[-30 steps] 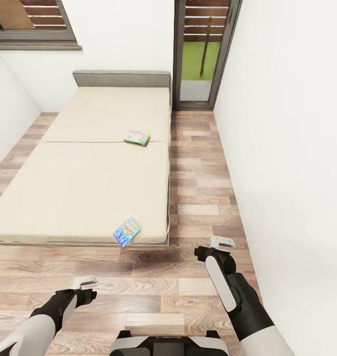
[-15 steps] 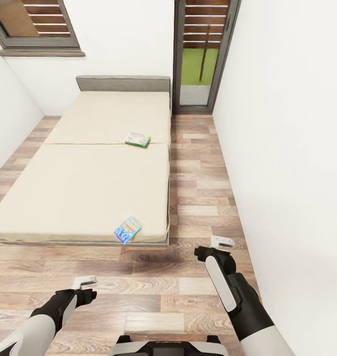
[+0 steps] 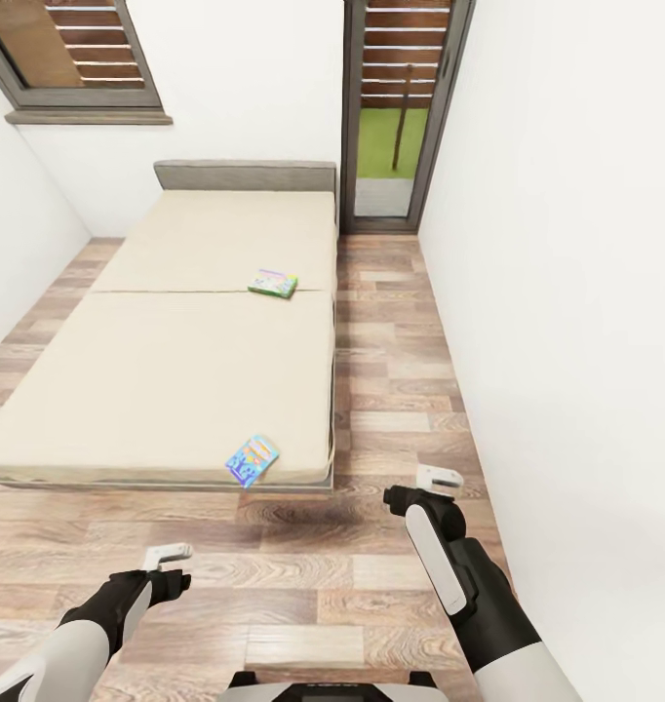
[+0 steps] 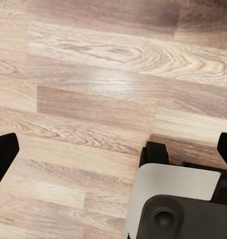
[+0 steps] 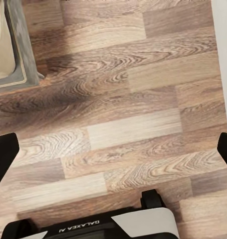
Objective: Put all the toys in the child's room - the three board games (two on the bed and one on the table), the two jigsaw puzzles on the table, and the tennis ball on the table - inside the toy box on the table in the child's room.
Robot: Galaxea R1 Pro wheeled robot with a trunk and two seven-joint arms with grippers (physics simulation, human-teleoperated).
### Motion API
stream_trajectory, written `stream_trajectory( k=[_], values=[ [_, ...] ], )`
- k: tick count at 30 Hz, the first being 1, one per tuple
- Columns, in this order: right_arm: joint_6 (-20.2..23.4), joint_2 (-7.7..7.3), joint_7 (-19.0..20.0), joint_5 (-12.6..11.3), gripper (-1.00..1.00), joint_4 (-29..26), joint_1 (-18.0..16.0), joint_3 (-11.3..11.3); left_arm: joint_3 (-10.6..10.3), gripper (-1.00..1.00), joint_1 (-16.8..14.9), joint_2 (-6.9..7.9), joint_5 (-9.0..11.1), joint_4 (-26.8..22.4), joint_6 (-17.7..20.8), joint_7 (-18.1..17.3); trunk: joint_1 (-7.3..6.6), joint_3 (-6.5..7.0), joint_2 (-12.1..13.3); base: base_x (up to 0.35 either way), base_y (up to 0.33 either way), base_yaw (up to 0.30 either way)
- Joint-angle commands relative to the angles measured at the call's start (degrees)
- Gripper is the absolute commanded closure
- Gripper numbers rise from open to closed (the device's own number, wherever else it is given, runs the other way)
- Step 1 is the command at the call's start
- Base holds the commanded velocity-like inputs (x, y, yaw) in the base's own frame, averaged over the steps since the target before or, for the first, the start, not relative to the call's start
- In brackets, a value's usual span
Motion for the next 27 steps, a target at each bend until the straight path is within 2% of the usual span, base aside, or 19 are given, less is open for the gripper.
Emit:
stream_trajectory(
  k=[1, 27],
  values=[
    [0.10, -0.01, -0.59, -0.57, -1.00, -0.05, -0.05, 0.08, 0.49, -1.00, -0.03, -0.04, -0.59, -0.12, 0.28, -0.42, 0.03, 0.02, -0.09, 0.000, 0.000, 0.000],
    [0.10, -0.06, -0.59, -0.57, -1.00, -0.05, -0.05, 0.06, 0.47, -1.00, -0.03, -0.04, -0.59, 0.72, 0.21, -0.25, 0.03, 2.47, -0.09, 0.000, 0.000, 0.000]
  ],
)
